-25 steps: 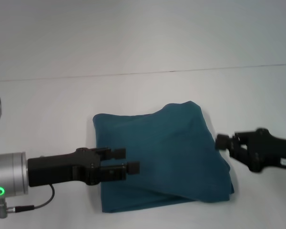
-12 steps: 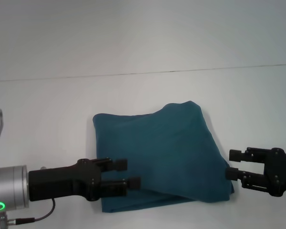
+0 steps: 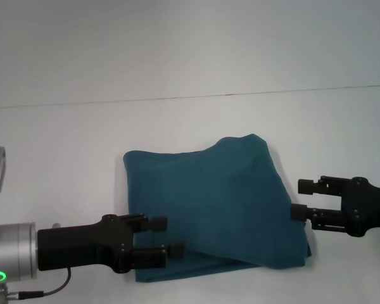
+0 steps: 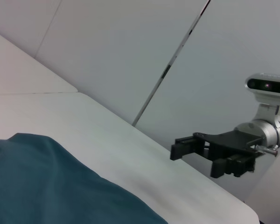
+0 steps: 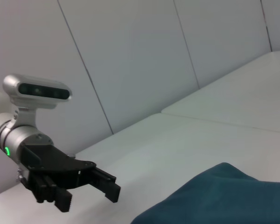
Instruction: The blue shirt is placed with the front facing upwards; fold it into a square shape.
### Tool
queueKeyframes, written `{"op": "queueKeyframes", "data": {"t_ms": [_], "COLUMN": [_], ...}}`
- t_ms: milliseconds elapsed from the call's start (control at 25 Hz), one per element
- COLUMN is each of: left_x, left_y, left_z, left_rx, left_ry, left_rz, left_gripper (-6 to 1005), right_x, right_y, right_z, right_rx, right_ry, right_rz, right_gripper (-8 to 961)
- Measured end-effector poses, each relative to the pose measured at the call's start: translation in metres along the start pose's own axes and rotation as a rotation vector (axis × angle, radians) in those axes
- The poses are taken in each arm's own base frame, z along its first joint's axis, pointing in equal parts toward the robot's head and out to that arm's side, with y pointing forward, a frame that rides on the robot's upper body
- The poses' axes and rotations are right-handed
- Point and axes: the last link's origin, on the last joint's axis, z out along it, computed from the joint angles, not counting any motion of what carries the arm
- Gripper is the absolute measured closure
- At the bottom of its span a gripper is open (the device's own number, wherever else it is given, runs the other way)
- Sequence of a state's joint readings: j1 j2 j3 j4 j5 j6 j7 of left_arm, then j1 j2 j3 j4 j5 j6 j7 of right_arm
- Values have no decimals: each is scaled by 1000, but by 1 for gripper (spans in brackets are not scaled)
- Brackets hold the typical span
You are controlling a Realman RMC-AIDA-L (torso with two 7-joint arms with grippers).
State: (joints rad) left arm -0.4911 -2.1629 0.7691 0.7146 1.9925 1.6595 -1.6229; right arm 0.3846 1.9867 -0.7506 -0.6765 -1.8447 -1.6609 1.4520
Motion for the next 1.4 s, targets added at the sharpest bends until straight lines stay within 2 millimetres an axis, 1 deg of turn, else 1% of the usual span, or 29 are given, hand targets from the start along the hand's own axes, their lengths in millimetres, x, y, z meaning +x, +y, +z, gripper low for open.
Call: {"op": "queueKeyframes", "data": {"t_ms": [160, 520, 760, 1400], "left_x": [0, -2, -4, -4], "left_y": [0, -1, -1, -1], "left_z": [0, -1, -1, -1], "left_rx": [1, 6, 8, 7], "left_ry": [2, -7, -22, -23], "left_rz": [0, -5, -9, -11], "left_gripper": [185, 185, 185, 185], "right_x": [-5, -9, -8, -8], "right_y": [-4, -7, -6, -6], "right_z": [4, 9, 13, 13], "right_rx": [7, 7, -2, -8], "right_ry": [10, 20, 42, 45], "right_rz": [-5, -14, -9, -9], "right_gripper": [220, 219, 219, 220]}}
